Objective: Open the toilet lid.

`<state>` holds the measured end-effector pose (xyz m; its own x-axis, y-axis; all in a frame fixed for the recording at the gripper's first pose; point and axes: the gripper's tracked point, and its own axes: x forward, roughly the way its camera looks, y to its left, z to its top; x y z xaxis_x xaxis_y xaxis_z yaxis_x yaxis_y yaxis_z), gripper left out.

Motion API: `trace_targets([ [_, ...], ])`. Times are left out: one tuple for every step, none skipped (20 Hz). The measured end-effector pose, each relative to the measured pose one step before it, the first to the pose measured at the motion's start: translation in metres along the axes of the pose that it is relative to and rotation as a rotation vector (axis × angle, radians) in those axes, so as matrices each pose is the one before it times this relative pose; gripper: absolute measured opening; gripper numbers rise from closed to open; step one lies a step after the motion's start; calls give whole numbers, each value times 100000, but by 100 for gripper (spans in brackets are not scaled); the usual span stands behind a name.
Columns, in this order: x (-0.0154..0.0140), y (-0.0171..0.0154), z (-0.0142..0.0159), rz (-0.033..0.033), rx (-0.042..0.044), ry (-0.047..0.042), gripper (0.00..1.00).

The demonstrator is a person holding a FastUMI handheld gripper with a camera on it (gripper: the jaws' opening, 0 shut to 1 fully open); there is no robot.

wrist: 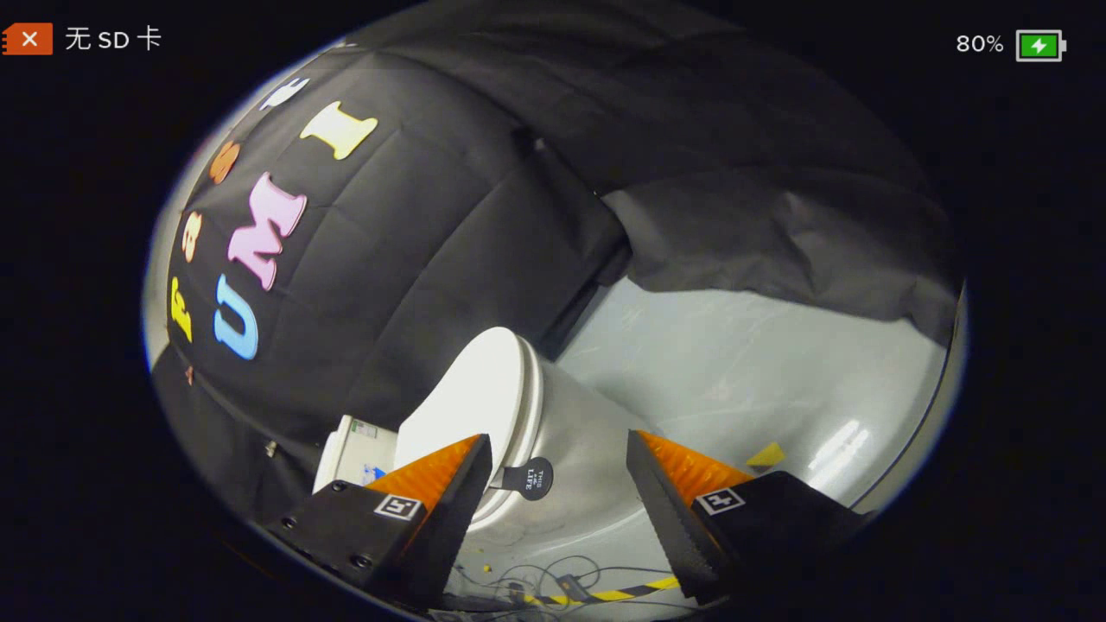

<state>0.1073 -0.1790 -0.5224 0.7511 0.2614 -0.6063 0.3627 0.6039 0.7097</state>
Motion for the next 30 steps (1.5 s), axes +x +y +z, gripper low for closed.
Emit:
trace_targets([
  [677, -97, -415, 2328, 5153, 2364, 99],
  [772, 33, -415, 1857, 4167, 2525, 99],
  [649, -1, -509, 1752, 2888, 2150, 99],
  [796, 64, -902, 1273, 1637, 3015, 98],
  [773, -39, -960, 725, 548, 3235, 98],
  [798, -21, -857, -125, 93, 2743, 98],
  [838, 74, -559, 43, -80, 1778, 98],
  [391, -112, -454, -675, 666, 1813, 98],
  [575, 240, -108, 447, 1581, 991, 96],
  [269, 686, -218, 2788, 2244, 874, 95],
  [377, 318, -180, 695, 1274, 326, 89],
  [396, -314, -47, -976, 553, -2, 73],
  [418, -310, 55, -626, 1649, -726, 57],
  [509, 507, 209, 1346, 473, -1329, 40],
  [-676, 282, -160, 2568, 2926, -2576, 24],
  [12, 469, 141, -1164, -3292, 2163, 8],
  [-387, 144, -223, -902, -4466, -1193, 8],
  [-260, 54, -147, -2256, -3272, 593, 8],
  [50, 201, 35, -2329, -2615, -266, 8],
  [-217, 572, 293, -1578, -1710, -772, 8],
  [-323, 666, 378, -536, -1114, -965, 8],
  [-609, 813, 315, -133, -1190, -695, 8],
  [-445, 787, 139, -269, -1611, -515, 8],
  [-286, 623, 83, -572, -1303, -613, 7],
  [-313, 551, 175, -797, -1117, -1010, 7],
  [-270, 663, 32, -798, -820, -750, 6],
  [-298, 734, 190, -876, -1106, -1176, 6],
  [-491, 719, 351, -531, -1336, -1183, 5],
  [-311, 1015, 285, -349, -1698, -1168, 6],
  [-301, 959, -12, -477, -2072, -793, 5],
])
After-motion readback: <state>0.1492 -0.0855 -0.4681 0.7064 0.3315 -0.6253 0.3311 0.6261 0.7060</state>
